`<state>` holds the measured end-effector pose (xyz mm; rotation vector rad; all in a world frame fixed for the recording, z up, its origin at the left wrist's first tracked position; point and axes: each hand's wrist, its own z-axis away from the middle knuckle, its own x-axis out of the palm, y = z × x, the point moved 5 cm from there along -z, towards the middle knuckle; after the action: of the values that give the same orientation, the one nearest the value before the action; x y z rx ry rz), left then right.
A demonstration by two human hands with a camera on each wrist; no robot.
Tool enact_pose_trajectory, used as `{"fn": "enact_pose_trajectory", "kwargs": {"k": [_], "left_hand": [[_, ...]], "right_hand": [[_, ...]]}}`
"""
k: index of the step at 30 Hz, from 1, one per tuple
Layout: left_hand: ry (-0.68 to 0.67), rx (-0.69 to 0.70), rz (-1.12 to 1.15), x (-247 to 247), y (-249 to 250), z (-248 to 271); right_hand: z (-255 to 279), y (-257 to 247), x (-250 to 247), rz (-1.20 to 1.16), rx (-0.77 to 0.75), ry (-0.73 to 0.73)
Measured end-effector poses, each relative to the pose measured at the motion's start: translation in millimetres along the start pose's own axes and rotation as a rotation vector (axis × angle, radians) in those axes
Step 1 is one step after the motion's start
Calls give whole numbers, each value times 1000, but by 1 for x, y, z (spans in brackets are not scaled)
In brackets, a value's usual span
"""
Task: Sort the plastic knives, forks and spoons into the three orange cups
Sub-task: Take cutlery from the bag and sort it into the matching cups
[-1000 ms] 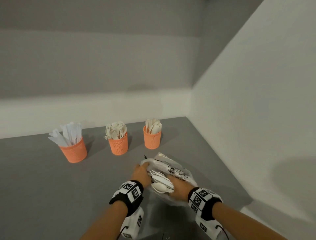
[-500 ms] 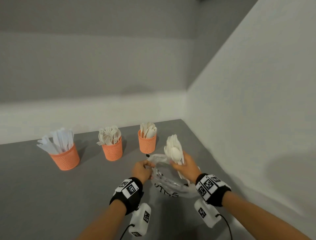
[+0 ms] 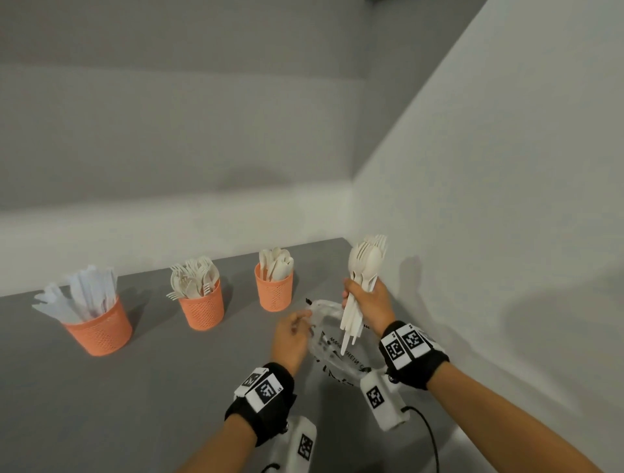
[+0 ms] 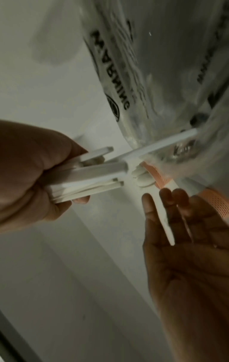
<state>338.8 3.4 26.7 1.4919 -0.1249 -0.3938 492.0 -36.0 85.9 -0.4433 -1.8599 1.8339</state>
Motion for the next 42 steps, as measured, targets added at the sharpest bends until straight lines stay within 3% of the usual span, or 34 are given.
{"fn": "enact_pose_trajectory", "kwargs": {"k": [3,5,10,16,22,28,34,36,39,42], "left_hand": [[-38,-322,401,-8,-17,13],[-59,-470,546,-17,-29,19],[-66,-602,748,-53,-28,21],[-74,-503,916,-103,-2,9],[-117,-497,804,-139,-9,1],[-52,-488,732,-164,-23,-5],[-137,-541,565,-190,-24,-4],[-148,-537,551,-195,-23,-4],[-120,-465,629,-206,-22,-6],[-246,-392,665,-223,-14,0]], "right_hand": [[3,5,27,-58,23,-28],[5,7,51,-76,19,-58],[18,9,116,-134,0,-128],[36,5,176,-70,-79,-147],[45,18,221,-64,-104,-217],[47,40,254,50,-39,-292],[38,64,286,64,245,-654],[43,61,292,75,269,-736],[46,51,301,108,205,-643],[41,50,309,49,261,-555]]}}
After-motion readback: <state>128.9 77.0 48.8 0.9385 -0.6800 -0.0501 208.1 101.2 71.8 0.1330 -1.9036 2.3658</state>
